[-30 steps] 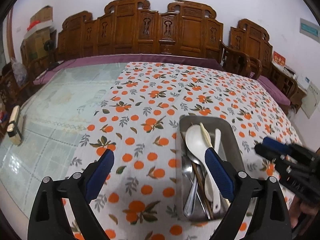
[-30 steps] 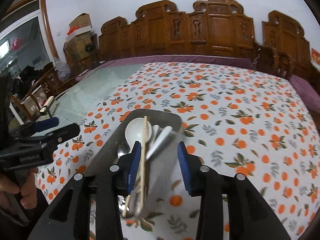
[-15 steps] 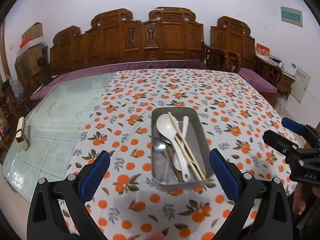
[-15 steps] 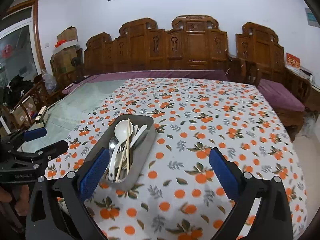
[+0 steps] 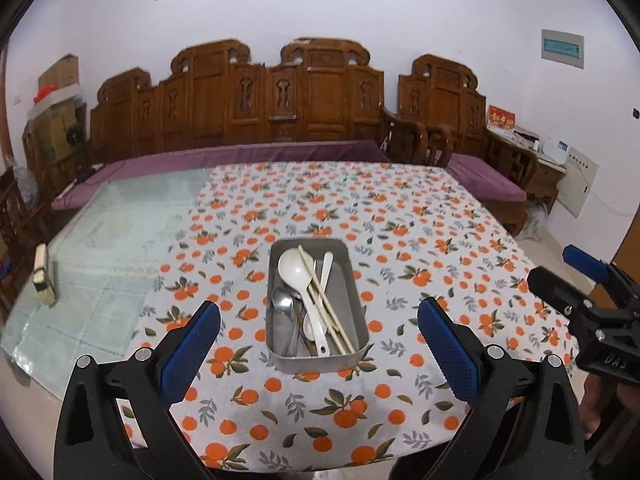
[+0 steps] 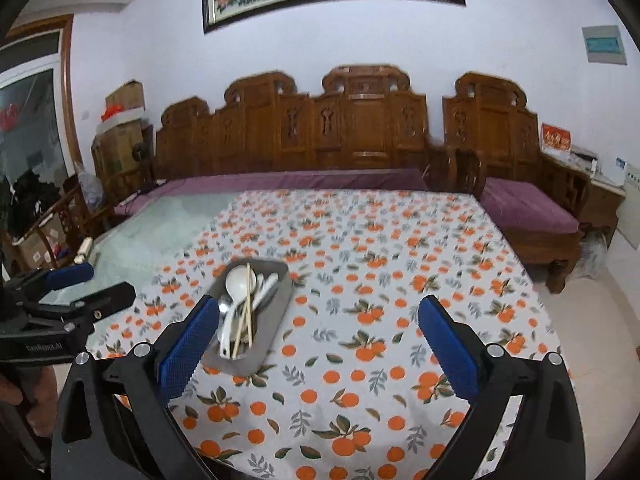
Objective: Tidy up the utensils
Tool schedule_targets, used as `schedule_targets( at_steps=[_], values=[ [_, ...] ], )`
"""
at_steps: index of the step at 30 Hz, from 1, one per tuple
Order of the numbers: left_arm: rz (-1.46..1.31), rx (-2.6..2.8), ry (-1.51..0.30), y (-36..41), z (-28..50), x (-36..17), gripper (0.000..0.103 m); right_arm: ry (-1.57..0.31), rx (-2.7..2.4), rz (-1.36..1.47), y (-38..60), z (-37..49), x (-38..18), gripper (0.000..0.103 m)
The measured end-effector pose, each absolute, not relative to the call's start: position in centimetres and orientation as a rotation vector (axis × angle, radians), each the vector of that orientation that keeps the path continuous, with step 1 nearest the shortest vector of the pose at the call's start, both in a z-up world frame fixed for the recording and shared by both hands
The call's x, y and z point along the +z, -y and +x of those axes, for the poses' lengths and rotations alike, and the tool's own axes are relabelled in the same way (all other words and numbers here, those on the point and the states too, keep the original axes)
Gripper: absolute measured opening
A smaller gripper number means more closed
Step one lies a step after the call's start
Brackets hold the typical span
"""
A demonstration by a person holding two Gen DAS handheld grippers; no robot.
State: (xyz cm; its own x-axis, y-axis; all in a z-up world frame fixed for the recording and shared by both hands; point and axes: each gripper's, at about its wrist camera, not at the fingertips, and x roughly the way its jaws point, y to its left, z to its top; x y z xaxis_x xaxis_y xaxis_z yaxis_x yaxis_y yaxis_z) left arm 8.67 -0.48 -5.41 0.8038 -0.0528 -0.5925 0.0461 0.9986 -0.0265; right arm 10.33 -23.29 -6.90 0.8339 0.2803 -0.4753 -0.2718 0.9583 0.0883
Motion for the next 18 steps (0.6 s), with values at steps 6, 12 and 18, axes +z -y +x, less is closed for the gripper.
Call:
schedule_targets(
  at_steps=[6, 12, 18],
  values=[
    [0.035, -0.043, -0.504, 1.7, 5.9, -1.3, 0.095, -0.411, 0.286, 0.015, 23.7, 7.7, -3.0, 0.1],
    [0.045, -0.037, -0.432, 2.6, 3.5, 1.4, 0.095, -0.344, 0.275, 0.011, 23.9, 5.4, -0.5, 0.1],
    [0.028, -0.022, -0.405, 2.6, 2.1, 2.6, 0.095, -0.313, 0.267, 0.01, 24.0, 4.1, 0.5, 0.1]
  ],
)
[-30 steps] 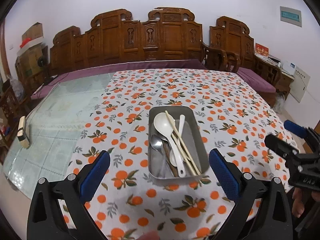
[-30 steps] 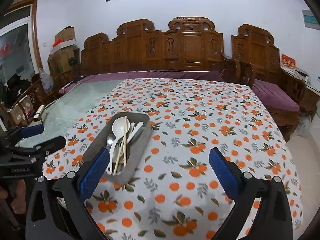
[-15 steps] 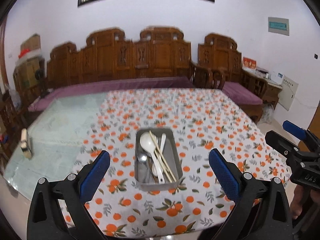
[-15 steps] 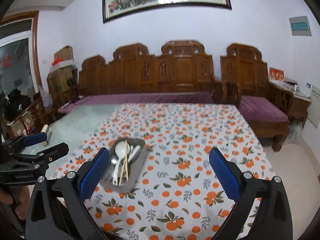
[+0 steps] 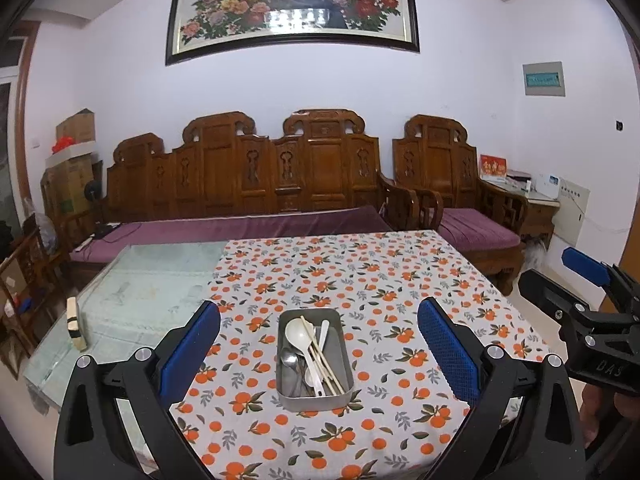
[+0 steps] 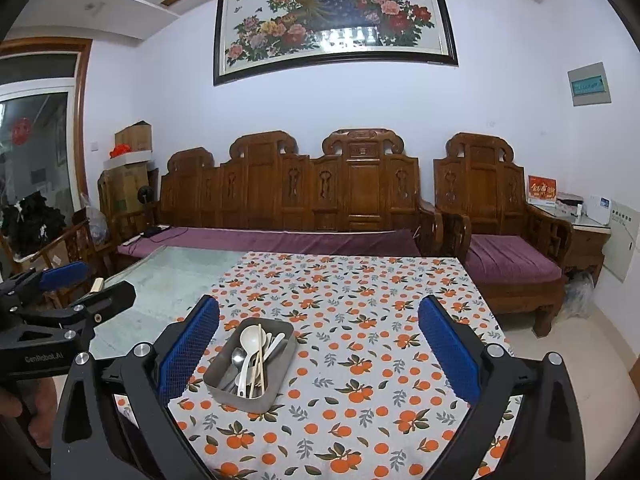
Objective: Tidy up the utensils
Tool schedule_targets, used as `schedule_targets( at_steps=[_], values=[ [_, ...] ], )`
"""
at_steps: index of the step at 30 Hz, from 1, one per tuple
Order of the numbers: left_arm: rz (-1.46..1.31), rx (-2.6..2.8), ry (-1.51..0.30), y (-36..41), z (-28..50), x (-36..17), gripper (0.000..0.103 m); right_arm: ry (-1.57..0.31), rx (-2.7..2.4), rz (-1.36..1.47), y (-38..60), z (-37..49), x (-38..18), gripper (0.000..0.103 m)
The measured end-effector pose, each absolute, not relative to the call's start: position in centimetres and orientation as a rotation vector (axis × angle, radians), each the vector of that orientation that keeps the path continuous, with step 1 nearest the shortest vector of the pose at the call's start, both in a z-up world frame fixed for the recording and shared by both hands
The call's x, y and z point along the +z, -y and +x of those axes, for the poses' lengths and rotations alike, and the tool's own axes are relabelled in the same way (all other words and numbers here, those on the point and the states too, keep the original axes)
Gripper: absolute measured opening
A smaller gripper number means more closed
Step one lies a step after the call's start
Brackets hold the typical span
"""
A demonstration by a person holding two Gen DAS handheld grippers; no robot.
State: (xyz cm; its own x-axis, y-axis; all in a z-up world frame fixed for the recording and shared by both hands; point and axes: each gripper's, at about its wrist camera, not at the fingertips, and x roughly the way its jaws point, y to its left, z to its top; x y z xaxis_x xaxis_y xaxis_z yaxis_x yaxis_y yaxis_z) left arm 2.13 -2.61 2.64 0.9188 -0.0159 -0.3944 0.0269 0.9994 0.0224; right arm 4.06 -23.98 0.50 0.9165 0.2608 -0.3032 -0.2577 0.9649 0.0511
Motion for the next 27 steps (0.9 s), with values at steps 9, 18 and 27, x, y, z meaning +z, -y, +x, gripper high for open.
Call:
schedule_targets(
  at_steps=[9, 18, 27],
  values=[
    [0.019, -0.017, -0.398, 2.4, 1.4, 2.9, 0.095, -0.311, 0.27, 0.023, 24.2, 3.5, 0.6, 0.1],
    [0.016, -0.016, -0.402, 2.2, 1.2, 2.9, 0.095, -0.309, 0.275, 0.026, 24.1, 3.1, 0.7, 0.1],
    [0.014, -0.014, -0.405, 2.1, 1.4, 2.9, 0.095, -0.308, 0.278, 0.029, 24.0, 2.9, 0.9, 0.1]
  ],
)
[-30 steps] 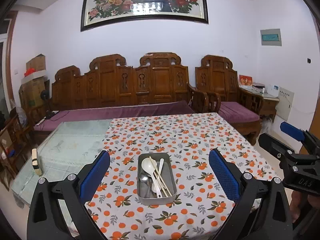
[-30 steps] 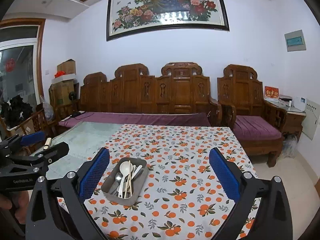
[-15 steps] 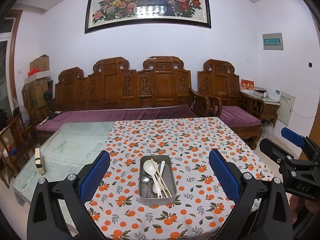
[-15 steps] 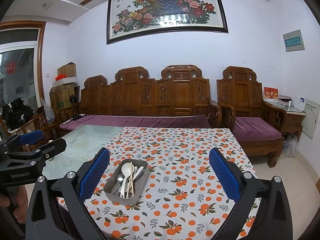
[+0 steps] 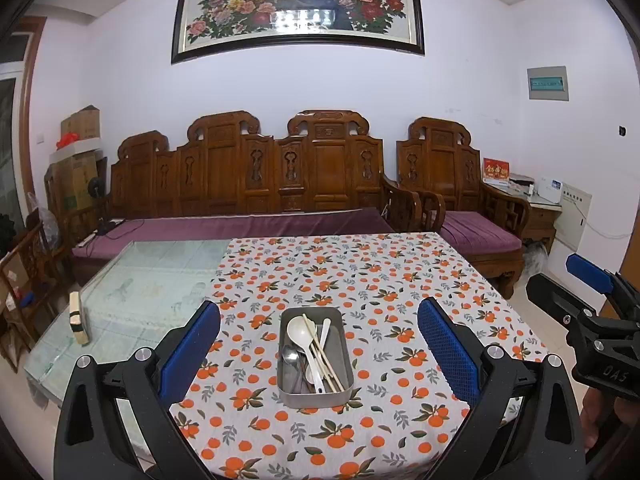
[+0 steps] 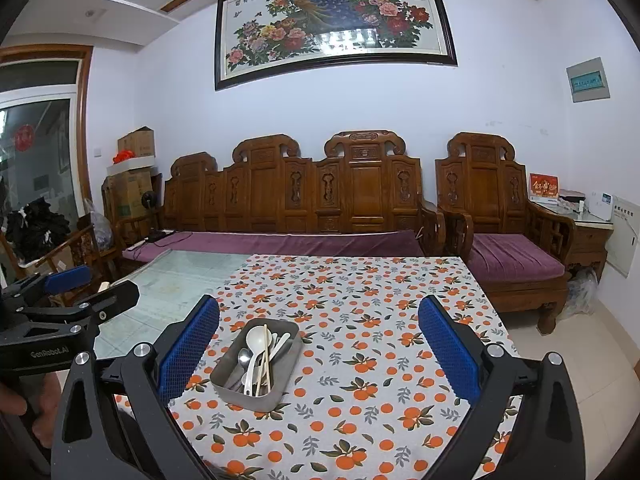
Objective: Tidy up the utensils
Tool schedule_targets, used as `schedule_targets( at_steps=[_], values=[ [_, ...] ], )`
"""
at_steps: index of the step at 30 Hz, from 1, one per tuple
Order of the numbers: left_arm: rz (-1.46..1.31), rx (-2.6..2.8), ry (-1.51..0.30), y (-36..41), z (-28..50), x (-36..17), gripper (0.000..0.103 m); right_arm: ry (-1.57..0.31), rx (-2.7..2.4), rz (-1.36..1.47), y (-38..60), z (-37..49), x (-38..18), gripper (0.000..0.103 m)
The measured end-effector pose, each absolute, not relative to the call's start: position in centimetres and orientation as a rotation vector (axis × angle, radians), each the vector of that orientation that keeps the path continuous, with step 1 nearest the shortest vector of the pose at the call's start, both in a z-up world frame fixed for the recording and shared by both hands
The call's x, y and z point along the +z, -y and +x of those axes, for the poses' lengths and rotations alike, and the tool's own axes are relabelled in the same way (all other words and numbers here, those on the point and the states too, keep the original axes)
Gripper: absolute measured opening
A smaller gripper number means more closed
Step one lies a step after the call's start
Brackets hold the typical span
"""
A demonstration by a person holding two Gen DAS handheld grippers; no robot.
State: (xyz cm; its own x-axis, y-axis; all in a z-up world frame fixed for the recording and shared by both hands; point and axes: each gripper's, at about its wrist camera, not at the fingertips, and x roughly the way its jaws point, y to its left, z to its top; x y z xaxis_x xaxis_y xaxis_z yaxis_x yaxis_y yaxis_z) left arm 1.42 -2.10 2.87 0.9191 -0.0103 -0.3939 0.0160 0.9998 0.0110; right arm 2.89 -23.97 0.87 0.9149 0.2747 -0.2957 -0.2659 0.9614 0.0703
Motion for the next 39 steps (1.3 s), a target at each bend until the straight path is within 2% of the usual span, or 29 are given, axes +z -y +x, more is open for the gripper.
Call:
schedule_targets(
  at_steps=[39],
  values=[
    [0.006, -0.01, -0.402, 2.02, 1.49, 2.43, 0.095, -0.312, 0.271, 0.025, 23.76, 2.9, 0.79, 0.1]
  ],
)
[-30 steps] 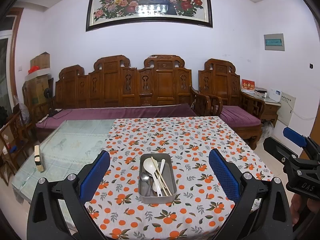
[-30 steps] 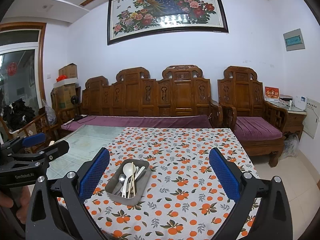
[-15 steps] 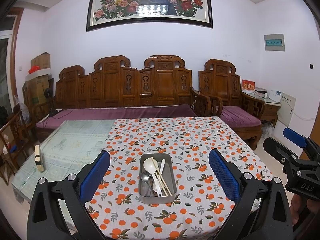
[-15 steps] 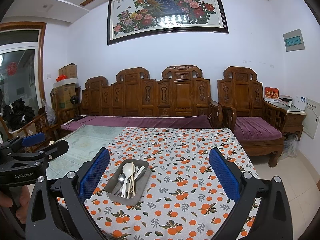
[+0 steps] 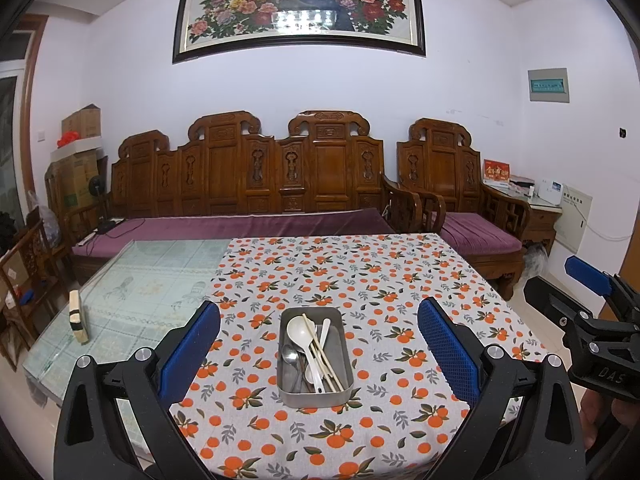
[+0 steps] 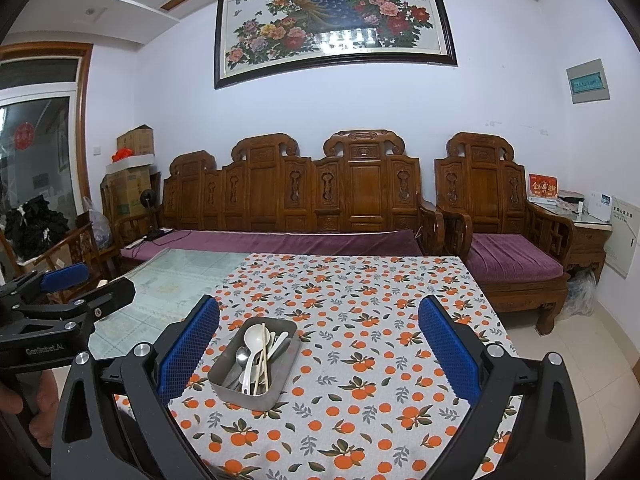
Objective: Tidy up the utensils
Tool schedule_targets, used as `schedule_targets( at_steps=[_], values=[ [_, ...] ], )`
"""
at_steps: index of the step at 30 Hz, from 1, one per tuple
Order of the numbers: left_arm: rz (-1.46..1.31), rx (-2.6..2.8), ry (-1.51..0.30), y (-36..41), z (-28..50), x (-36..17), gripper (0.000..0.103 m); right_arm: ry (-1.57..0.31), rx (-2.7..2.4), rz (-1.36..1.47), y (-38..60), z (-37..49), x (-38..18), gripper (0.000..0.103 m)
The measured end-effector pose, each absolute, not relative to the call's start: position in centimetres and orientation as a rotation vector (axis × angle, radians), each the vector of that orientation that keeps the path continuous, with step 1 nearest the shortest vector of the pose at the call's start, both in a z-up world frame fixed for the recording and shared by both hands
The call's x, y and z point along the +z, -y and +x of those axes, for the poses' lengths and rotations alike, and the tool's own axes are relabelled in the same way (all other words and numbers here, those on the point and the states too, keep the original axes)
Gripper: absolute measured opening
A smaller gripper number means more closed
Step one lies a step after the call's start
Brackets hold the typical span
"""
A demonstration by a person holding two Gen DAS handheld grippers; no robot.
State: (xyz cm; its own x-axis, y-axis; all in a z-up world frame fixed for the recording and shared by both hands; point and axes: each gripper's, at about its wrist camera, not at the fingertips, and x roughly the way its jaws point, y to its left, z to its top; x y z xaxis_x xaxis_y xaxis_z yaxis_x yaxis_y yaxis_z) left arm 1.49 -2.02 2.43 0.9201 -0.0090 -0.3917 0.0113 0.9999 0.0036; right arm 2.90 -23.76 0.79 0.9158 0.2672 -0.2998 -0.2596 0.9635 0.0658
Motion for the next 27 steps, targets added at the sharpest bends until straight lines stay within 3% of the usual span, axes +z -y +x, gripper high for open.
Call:
schedule_targets(
  at_steps=[27],
  values=[
    [0.002, -0.009, -0.405, 2.09, 1.32, 2.3, 0.095, -0.312, 0.272, 0.028, 24.03, 3.11, 0.49, 0.1]
  ],
)
